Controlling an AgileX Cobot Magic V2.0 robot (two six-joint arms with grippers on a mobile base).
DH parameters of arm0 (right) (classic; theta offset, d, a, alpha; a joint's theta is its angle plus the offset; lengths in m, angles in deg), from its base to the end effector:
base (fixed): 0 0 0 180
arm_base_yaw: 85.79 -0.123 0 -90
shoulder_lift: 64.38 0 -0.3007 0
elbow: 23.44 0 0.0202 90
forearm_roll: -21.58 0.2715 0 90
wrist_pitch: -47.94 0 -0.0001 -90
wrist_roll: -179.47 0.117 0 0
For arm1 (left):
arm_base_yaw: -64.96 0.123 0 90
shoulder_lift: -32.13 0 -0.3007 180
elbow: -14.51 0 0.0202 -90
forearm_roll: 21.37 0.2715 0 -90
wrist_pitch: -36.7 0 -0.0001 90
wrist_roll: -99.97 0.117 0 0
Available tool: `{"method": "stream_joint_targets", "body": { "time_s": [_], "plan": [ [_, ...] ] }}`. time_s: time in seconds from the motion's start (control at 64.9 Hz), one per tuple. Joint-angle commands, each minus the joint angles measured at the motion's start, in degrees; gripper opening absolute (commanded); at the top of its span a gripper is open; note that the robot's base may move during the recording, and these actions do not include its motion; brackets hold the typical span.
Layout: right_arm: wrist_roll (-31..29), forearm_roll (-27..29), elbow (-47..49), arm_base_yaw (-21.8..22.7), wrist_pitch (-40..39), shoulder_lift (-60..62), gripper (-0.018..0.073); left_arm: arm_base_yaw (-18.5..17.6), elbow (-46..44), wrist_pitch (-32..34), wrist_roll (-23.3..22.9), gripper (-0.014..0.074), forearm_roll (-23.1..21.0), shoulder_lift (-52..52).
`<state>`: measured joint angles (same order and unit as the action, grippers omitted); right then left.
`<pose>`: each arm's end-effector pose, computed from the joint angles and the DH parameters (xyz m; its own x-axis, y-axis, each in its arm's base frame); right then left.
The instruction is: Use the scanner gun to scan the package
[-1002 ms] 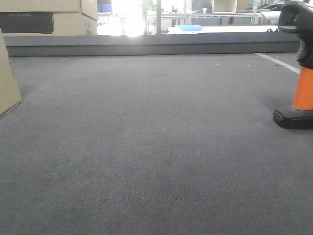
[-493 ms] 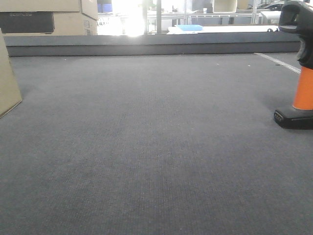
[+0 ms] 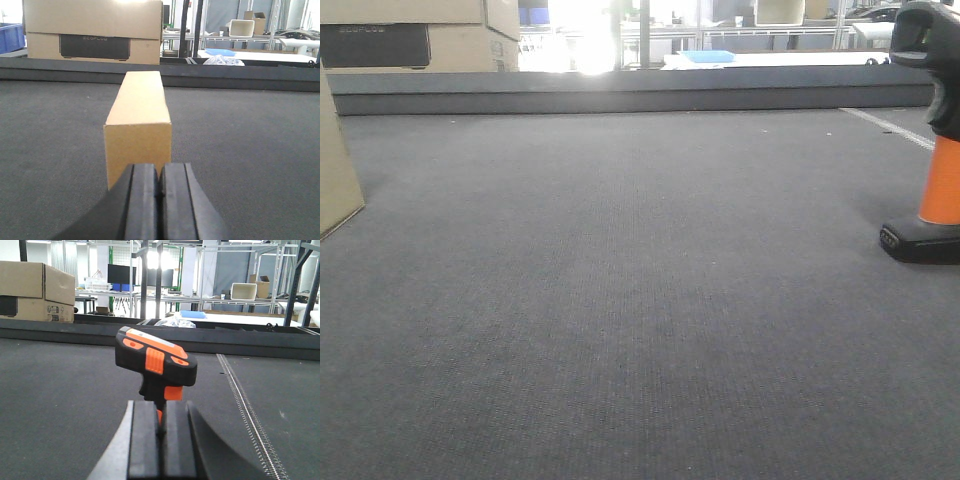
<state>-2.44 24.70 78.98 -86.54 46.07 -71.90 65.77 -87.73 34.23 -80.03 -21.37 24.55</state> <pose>0.0869 0.0009 0.2194 0.1176 0.0226 -0.9928 -0.0138 0.9997 0.0212 0.0878 0.0012 0.2092 0.0382 0.0005 -0.9993 -0.0141 0.9999 0.0000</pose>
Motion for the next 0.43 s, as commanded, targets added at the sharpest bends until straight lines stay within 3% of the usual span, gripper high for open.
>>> {"method": "stream_joint_targets", "body": {
  "time_s": [0.0,0.416],
  "plan": [
    [-0.03,-0.29,-0.05,-0.05,-1.49,0.15,-0.0162,0.11,-0.14,0.44,-0.6,-0.0111,-0.31,0.2],
    [-0.03,-0.29,-0.05,-0.05,-1.49,0.15,-0.0162,0.11,-0.14,0.44,-0.6,-0.0111,-0.31,0.2]
  ]
}}
